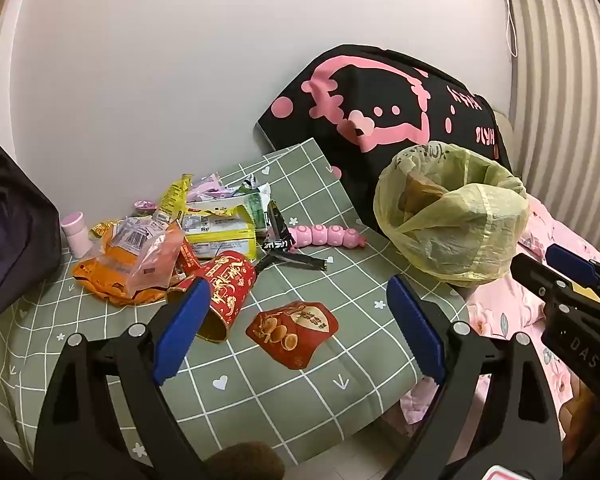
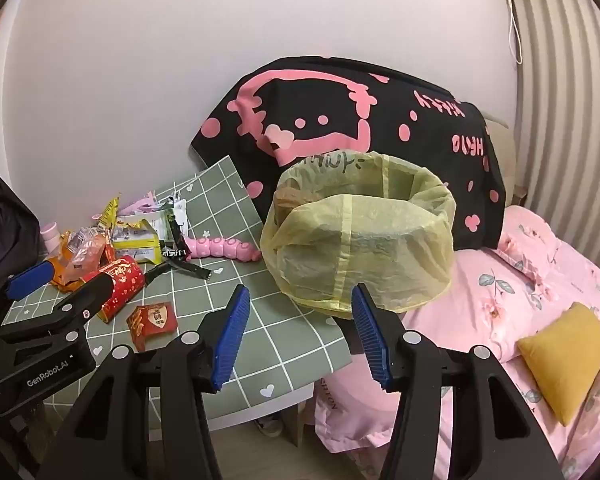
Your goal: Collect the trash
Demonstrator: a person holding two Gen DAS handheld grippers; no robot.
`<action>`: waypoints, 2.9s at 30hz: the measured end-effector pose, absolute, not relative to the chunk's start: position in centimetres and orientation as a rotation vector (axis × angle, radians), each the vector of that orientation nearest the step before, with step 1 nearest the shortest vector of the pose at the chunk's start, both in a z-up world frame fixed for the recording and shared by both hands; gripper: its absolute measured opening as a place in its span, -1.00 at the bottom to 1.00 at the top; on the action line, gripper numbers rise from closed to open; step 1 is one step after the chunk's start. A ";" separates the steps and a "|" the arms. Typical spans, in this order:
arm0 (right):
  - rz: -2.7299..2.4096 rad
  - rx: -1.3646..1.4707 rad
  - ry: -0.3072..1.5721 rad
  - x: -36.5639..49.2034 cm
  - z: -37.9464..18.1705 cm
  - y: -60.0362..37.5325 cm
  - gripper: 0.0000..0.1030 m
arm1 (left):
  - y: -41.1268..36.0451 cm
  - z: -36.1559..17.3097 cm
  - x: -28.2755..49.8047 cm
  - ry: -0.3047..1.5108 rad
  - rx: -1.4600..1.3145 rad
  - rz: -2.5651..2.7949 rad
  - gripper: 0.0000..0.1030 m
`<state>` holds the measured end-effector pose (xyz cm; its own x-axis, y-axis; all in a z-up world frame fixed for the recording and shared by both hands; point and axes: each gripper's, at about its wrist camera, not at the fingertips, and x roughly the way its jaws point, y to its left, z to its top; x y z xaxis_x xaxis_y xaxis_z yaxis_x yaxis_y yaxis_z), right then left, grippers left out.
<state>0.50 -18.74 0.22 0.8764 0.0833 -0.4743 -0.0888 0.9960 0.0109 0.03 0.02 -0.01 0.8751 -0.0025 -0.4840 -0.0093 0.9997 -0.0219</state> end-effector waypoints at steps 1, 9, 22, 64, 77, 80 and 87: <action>0.088 -0.013 0.492 0.5 0.2 -18.7 -0.03 | 0.0 0.0 0.0 0.505 -0.024 0.003 0.66; 0.089 -0.010 0.498 0.4 0.3 -18.8 -0.03 | -0.3 0.0 -0.1 0.503 -0.019 -0.001 0.66; 0.092 -0.008 0.498 0.3 0.3 -18.9 -0.03 | -0.2 -0.3 -0.2 0.507 -0.023 -0.004 0.66; 0.089 -0.004 0.493 0.3 0.0 -19.0 -0.03 | -0.1 -0.1 0.0 0.505 -0.029 -0.002 0.66; 0.088 -0.004 0.493 0.3 0.2 -19.1 -0.03 | -0.1 -0.1 0.0 0.505 -0.030 -0.002 0.66; 0.088 -0.005 0.493 0.3 0.3 -19.1 -0.03 | -0.1 -0.1 0.0 0.505 -0.030 -0.001 0.66; 0.089 -0.004 0.493 0.2 0.3 -19.2 -0.03 | -0.1 -0.1 0.0 0.505 -0.030 -0.001 0.66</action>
<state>0.21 -19.17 0.30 0.8772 0.0838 -0.4728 -0.0859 0.9962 0.0172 0.04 -0.12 -0.09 0.8751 -0.0080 -0.4839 -0.0067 0.9996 -0.0287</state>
